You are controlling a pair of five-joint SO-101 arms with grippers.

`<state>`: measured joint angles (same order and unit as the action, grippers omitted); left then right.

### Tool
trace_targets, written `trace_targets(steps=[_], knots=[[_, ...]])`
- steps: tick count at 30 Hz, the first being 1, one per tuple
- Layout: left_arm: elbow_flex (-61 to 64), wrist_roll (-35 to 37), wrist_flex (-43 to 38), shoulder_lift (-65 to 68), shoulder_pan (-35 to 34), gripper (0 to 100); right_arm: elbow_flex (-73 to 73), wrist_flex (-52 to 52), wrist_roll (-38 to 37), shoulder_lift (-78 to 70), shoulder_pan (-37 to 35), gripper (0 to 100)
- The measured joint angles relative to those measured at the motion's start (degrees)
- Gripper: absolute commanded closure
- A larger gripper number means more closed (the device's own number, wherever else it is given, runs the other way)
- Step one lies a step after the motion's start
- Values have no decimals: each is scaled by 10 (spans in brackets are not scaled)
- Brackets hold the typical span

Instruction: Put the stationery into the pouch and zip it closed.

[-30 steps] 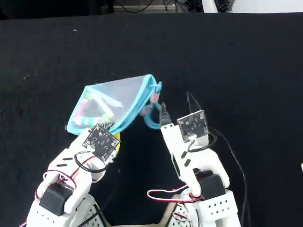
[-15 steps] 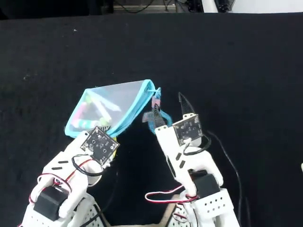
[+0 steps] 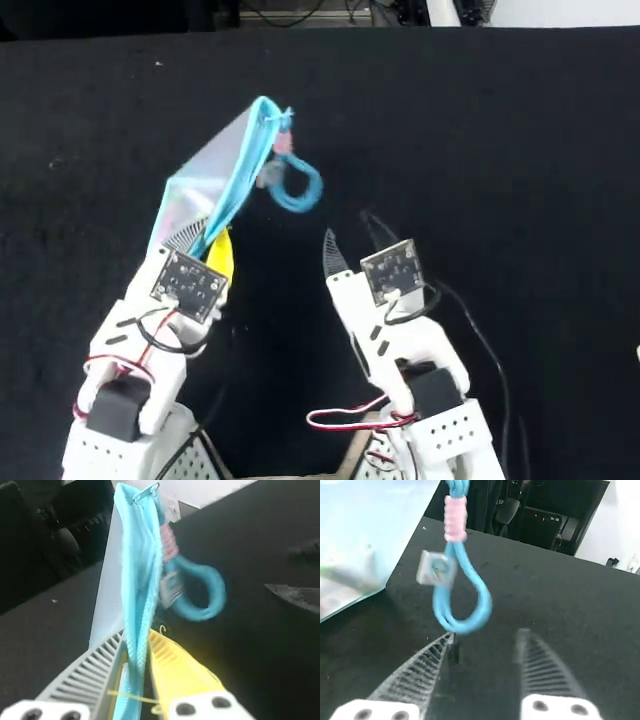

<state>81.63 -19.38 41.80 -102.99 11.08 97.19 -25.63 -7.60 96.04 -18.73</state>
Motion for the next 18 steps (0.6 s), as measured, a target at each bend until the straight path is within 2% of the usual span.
trace_targets(steps=[7, 14, 18], knots=[[47, 0, -76, -1, -8, 971, 1, -4, 0, 0, 0, 946], [57, 2, -160, 3, -68, 971, 1, -22, 0, 0, 0, 943], [58, 2, -196, 31, -73, 971, 1, -22, 0, 0, 0, 943]])
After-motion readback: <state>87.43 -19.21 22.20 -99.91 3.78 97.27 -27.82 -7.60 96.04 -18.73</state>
